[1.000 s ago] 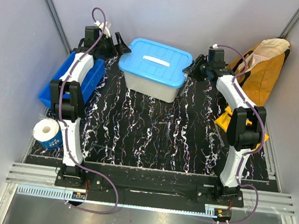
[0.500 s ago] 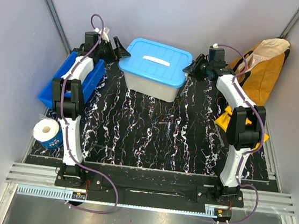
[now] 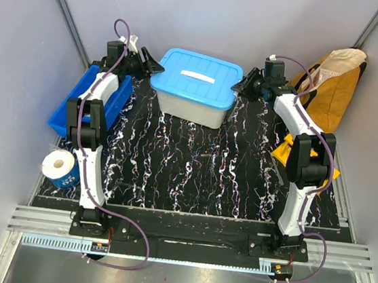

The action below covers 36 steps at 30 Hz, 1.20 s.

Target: Organize the chemistry lab equipment

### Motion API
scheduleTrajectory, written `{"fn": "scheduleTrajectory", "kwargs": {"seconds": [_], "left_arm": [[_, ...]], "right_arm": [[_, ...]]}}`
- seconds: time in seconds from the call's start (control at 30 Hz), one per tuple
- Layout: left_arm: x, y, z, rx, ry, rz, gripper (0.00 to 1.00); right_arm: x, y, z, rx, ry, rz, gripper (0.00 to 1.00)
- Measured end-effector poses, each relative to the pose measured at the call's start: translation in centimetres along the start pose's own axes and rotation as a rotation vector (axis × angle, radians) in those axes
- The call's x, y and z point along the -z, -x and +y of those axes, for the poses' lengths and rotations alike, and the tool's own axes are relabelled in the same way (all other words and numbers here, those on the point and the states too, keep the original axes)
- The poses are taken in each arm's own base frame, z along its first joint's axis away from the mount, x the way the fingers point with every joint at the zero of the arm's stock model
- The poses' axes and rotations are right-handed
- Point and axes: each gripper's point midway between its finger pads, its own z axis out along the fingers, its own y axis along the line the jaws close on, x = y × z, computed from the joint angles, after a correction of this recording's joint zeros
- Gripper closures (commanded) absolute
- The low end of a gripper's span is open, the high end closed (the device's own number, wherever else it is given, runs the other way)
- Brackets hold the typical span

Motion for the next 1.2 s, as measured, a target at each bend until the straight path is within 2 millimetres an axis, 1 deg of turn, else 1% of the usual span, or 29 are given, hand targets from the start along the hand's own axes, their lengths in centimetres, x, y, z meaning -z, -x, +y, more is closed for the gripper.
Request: {"fn": "scheduleTrajectory", "kwargs": {"seconds": [0.1,0.2,0.47,0.73,1.2], "left_arm": [[0.3,0.7,0.1,-0.03,0.014,-0.016,0.43],[0.4,1.1,-0.1,-0.091,0.052,-0.024,0.46],[0.4,1.5,-0.9,-0.282,0.169,-0.029,0.48],[-0.2,1.7,-1.8,-0.436,0.259,-0.032,0.55],[-0.3,1.7,-2.2,-0.54,0.311,-0.031,0.64]], "right_arm": [[0.0,0.0,0.0,-0.003,0.001,0.001,0.75],[0.0,0.0,0.0,-0.005,0.002,-0.001,0.75],[-0.2,0.1,0.0,-0.009,0.005,-0.006,0.76],[-0.4,0.6,-0.2,-0.02,0.006,-0.018,0.76],[-0.6,0.7,-0.2,-0.034,0.009,-0.024,0.77]]}}
